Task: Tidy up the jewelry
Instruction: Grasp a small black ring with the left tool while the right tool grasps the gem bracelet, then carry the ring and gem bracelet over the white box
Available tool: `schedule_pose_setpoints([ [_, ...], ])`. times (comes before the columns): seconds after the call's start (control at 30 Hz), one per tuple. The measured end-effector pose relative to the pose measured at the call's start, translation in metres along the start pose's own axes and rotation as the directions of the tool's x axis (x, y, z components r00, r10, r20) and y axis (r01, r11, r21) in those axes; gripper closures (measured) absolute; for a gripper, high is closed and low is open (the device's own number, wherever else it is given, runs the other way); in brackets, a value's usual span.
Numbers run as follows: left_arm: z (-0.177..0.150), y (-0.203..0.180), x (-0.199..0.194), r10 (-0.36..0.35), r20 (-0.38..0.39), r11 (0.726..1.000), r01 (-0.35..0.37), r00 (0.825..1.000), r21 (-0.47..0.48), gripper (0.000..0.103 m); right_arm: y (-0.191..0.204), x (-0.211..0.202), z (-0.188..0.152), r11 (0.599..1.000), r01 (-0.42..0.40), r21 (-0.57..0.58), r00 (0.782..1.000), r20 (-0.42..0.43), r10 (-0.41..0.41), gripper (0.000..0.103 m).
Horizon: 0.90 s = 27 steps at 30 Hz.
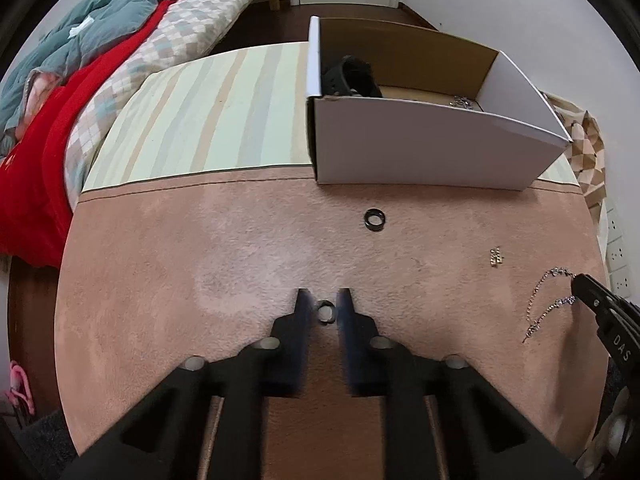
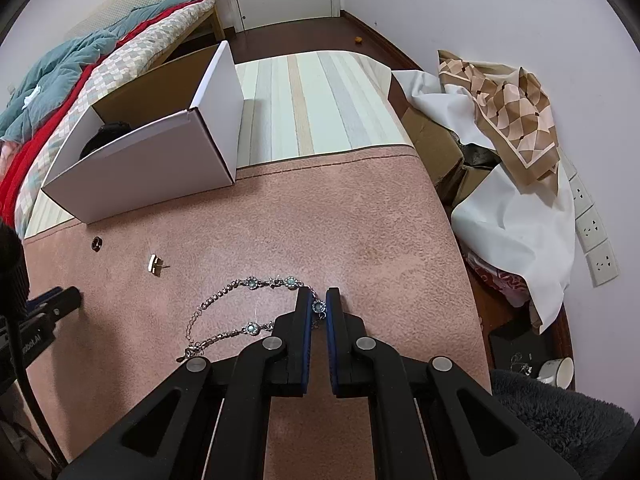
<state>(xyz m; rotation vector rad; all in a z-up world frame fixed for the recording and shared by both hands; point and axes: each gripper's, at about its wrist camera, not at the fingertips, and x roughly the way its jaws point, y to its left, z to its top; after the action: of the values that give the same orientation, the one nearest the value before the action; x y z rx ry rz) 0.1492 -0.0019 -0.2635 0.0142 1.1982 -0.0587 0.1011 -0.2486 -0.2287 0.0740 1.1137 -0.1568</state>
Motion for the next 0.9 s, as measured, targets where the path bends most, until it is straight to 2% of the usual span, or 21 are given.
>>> schedule_pose_setpoints([
  [0.1, -0.001, 0.0, -0.001, -0.005, 0.0, 1.0, 0.005, 1.0, 0.001, 0.093, -0.004, -0.004, 0.001, 0.999, -0.02, 0.03, 1.0, 0.009, 0.02, 0.096],
  [0.43, 0.005, -0.001, -0.025, -0.039, 0.046, 0.999, 0.039, 0.998, 0.008, 0.093, -0.01, -0.061, 0.027, 0.992, -0.105, 0.064, 0.987, 0.131, 0.096, 0.096],
  [0.67, 0.014, -0.006, -0.058, -0.064, 0.107, 0.998, 0.062, 0.992, 0.028, 0.093, -0.007, -0.092, 0.041, 0.987, -0.15, 0.054, 0.974, 0.18, 0.138, 0.096],
  [0.9, 0.036, -0.009, -0.091, -0.077, 0.184, 0.997, 0.07, 0.98, 0.045, 0.093, 0.007, -0.122, 0.064, 0.977, -0.211, 0.017, 0.951, 0.235, 0.201, 0.096],
])
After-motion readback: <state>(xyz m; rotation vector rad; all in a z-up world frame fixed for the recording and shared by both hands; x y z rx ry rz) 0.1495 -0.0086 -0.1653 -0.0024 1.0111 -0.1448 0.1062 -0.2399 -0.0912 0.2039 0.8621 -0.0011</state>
